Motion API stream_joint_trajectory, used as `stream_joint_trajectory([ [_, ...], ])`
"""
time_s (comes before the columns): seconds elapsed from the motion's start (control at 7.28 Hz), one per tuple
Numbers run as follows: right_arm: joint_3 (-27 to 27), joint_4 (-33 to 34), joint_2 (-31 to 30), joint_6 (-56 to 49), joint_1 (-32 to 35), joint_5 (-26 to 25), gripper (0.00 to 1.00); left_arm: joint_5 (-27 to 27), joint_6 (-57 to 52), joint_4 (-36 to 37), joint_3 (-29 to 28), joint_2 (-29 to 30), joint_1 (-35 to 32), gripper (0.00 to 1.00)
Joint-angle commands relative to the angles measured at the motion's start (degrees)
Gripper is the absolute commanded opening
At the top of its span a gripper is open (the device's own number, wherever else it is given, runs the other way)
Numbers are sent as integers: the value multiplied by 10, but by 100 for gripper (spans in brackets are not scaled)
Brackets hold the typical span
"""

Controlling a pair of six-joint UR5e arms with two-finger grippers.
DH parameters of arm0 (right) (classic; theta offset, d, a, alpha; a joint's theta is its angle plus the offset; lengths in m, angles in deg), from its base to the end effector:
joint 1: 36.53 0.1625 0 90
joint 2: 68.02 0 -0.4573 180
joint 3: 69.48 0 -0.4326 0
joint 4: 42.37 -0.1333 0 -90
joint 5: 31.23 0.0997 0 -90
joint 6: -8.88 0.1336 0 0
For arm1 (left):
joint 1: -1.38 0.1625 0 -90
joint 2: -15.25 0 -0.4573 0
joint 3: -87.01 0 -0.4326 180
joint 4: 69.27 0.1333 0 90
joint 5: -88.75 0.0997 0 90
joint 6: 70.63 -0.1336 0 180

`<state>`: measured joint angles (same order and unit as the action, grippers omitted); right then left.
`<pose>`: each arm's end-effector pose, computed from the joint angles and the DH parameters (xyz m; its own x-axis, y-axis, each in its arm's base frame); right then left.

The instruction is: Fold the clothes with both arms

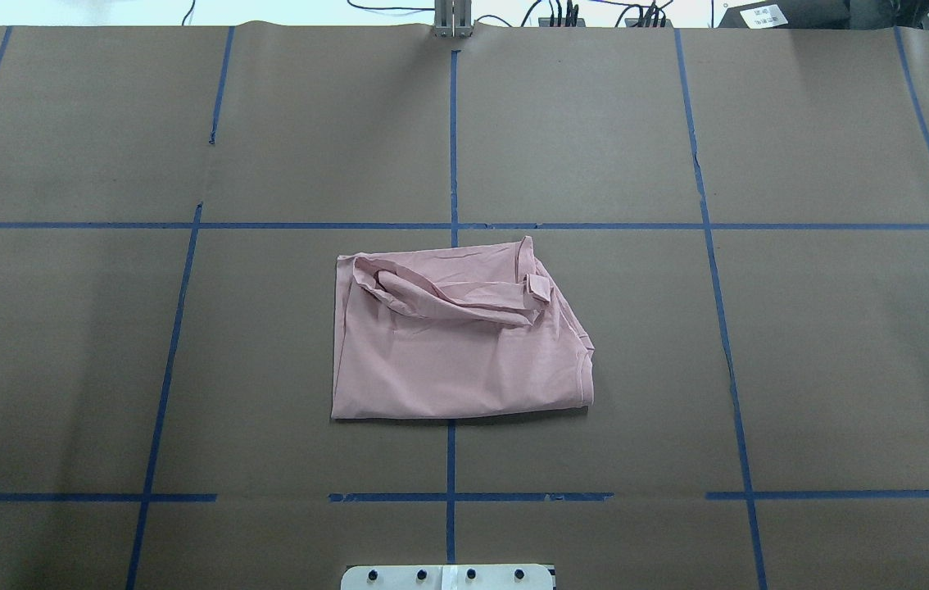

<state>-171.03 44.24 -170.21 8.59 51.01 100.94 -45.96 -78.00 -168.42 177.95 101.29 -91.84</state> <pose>0.0247 -0.4418 0.7084 0.7389 -0.0690 0.6703 0.0466 0.9976 0.0514 -0.0679 -0.5067 0.7253 0.7150 0.1621 -0.6800 -0.0362 0.9800 0.1956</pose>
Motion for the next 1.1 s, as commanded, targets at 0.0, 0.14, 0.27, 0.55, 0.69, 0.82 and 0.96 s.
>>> stream_joint_trajectory([
  [0.0,0,-1,1,-2,0,-1,100,38,2,3,-4,21,1,100],
  [0.14,0,-2,1,-2,0,0,100,37,2,2,13,15,-1,100],
  [0.27,0,-2,1,-1,0,0,100,39,1,0,20,11,1,100],
  [0.55,0,-1,0,5,2,5,100,39,-1,-4,19,11,1,100],
  [0.69,-2,-1,1,5,2,4,100,40,0,-4,18,10,1,100],
  [0.82,0,-1,1,6,2,4,100,41,0,-3,18,10,1,100],
  [0.96,1,0,1,6,2,4,100,40,-1,-3,20,10,1,100],
])
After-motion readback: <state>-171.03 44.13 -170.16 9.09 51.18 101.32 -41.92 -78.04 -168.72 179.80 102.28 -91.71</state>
